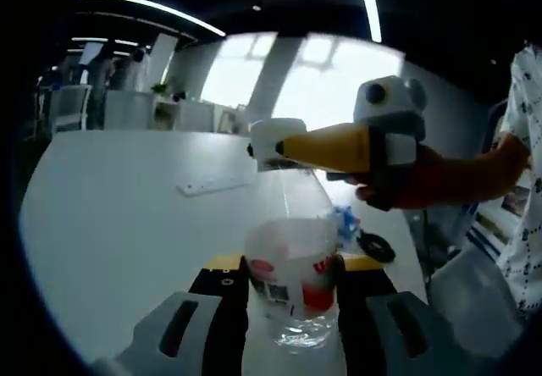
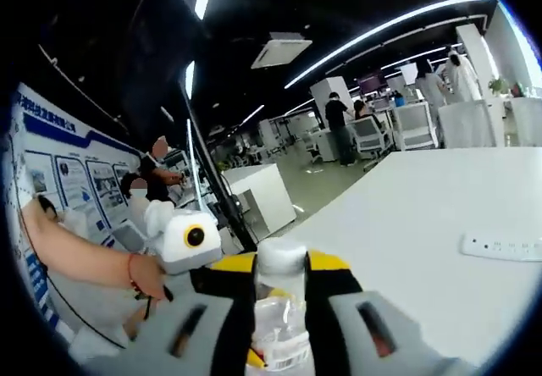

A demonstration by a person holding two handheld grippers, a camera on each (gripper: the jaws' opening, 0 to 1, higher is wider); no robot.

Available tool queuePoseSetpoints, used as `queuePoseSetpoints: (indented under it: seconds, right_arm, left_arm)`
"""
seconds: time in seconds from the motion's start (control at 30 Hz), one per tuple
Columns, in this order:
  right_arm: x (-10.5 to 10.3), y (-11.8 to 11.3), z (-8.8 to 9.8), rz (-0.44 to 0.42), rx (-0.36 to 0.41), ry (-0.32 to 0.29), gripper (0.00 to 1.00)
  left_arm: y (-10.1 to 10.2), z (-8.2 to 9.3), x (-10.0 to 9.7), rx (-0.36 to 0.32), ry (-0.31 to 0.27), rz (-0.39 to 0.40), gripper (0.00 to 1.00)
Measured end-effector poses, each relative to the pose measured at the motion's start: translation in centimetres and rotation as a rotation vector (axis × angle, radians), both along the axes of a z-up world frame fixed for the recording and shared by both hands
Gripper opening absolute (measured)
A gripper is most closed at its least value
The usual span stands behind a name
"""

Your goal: Arrange the tabletop items into an orderly group along one side of the table until the central work area is clear of visible clutter.

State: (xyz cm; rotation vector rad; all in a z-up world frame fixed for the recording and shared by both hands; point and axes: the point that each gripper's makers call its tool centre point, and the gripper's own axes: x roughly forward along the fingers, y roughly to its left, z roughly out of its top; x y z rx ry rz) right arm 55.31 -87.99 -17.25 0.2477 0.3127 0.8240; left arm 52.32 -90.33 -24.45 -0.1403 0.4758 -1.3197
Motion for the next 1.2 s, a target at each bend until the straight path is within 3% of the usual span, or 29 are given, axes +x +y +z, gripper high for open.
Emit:
queuePoseSetpoints:
  seconds: [0.47, 0.87, 1.2]
  right_arm:
    - [-0.2, -0.1, -1.1, 0.03, -0.084, -0.107, 0.18]
    - [-1.0, 0.2, -2.5, 0.039, -0.186, -0.187, 0.18]
    - [-1.5, 0.5, -3.3, 0.039, -0.228, -0.202, 0.18]
  left_arm:
    - [-0.4, -1.5, 0.7, 0.054, -0.077, -0.056, 0.37]
    - [0.0, -2.7, 0.3, 0.051, -0.13, -0.088, 0.36]
    - [0.3, -3.5, 0.2, 0.041, -0.155, -0.095, 0.36]
